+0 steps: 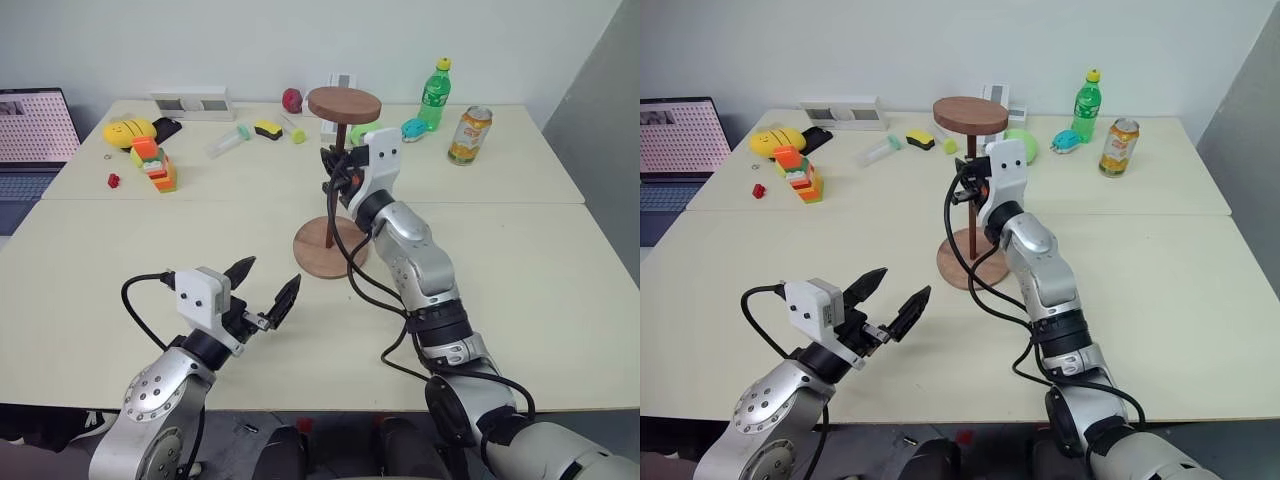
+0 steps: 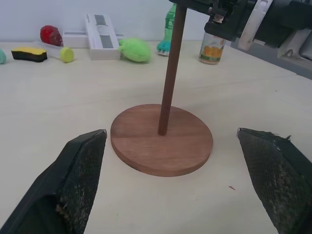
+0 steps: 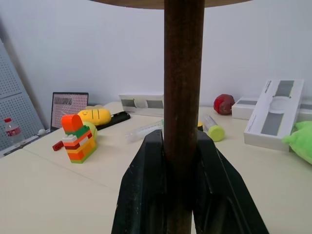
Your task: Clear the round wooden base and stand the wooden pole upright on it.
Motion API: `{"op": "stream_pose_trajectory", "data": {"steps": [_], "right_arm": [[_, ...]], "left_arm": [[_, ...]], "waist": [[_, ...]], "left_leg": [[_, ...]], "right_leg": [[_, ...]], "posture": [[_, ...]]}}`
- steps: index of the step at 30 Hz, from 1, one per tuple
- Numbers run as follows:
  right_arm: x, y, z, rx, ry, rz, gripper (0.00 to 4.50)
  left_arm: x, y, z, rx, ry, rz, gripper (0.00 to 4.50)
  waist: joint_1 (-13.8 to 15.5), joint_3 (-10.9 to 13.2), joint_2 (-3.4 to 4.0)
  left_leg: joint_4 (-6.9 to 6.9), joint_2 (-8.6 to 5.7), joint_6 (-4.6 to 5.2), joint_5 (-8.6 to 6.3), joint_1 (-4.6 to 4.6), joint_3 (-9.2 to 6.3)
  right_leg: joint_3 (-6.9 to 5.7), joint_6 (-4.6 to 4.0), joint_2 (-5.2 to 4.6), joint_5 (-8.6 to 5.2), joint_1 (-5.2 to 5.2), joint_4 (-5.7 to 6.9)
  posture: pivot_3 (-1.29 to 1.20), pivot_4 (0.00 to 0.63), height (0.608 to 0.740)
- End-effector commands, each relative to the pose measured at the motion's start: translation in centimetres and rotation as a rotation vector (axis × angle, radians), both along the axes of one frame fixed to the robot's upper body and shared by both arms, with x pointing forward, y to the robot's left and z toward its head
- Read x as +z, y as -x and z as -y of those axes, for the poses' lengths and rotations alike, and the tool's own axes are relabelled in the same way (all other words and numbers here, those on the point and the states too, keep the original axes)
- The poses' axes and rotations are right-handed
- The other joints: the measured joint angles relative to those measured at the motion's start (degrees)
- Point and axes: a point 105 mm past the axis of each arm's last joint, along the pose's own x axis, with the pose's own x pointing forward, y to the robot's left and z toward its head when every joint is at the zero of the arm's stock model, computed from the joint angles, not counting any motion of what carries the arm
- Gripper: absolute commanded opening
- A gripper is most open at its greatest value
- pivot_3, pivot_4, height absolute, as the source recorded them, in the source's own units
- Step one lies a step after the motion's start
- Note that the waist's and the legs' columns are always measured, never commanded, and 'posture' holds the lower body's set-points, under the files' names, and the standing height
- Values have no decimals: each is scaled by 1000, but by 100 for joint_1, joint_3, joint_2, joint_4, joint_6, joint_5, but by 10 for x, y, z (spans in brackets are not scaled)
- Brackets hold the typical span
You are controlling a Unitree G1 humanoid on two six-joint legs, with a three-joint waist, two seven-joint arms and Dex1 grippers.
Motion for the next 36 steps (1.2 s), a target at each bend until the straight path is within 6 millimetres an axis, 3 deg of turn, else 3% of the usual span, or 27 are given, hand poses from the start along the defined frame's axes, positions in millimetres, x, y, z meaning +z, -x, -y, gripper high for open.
{"op": "stream_pose_trajectory", "data": {"steps": [1,11,36], "right_arm": [[8,4,-5,11,7,70,258],[-6,6,-13,52,85,56,258],[-31,6,-7,59,185,-1,258]], "left_arm": [[12,3,1,-12,-11,53,4500],[13,1,1,-22,-18,62,4500],[16,-3,-3,-15,-25,67,4500]], "waist": [[0,0,0],[0,0,-1],[8,-5,-2]], "left_leg": [[0,0,0,0,1,0],[-1,0,1,0,14,1],[-4,0,14,-8,35,4]], "right_leg": [[0,0,0,0,0,0],[2,0,0,0,9,0],[7,0,0,0,26,-2]], "posture": [[0,150,740],[0,150,740],[0,150,740]]}}
